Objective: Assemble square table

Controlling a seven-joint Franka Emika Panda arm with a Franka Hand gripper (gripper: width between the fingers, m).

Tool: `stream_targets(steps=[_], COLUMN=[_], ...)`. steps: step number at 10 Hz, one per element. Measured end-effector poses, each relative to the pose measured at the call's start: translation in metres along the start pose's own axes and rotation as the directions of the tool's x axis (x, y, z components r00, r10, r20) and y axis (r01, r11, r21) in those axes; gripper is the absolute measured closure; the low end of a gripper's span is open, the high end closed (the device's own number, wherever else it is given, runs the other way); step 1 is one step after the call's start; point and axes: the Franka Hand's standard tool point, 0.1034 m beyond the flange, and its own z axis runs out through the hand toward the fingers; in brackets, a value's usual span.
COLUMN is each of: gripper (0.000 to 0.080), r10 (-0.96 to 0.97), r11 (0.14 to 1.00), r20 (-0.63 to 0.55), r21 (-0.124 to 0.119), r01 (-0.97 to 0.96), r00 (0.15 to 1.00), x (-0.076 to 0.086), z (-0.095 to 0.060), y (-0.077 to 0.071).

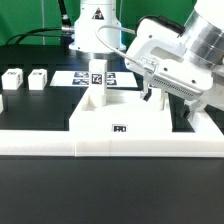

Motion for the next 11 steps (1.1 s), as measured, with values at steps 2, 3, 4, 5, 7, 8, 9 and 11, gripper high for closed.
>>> stream_targets(steps=[2,3,4,5,7,8,9,11], gripper=[0.015,0.015,0.015,0.015,0.015,0.015,0.015,0.015], r10=[0.0,0.001,0.001,0.005,0.036,0.051,0.071,0.099], r11=[1.0,1.0,1.0,1.0,0.998,0.997,0.996,0.993], r20=[0.0,0.0,0.0,-0.005,0.017,0.032,0.04,0.036], r21=[0.0,0.0,0.0,0.008,0.043,0.049,0.057,0.065], r01=[0.0,-0.001,-0.001,-0.005,-0.037,-0.053,-0.073,-0.101], r00=[1.0,1.0,1.0,1.0,0.999,0.998,0.997,0.994], x=[0.0,0.0,0.0,0.0,0.001,0.002,0.003,0.006], z=[0.0,0.0,0.0,-0.004,-0.047,-0.062,-0.073,-0.075], y=[0.0,0.0,-0.001,-0.003,-0.028,-0.041,-0.056,-0.09])
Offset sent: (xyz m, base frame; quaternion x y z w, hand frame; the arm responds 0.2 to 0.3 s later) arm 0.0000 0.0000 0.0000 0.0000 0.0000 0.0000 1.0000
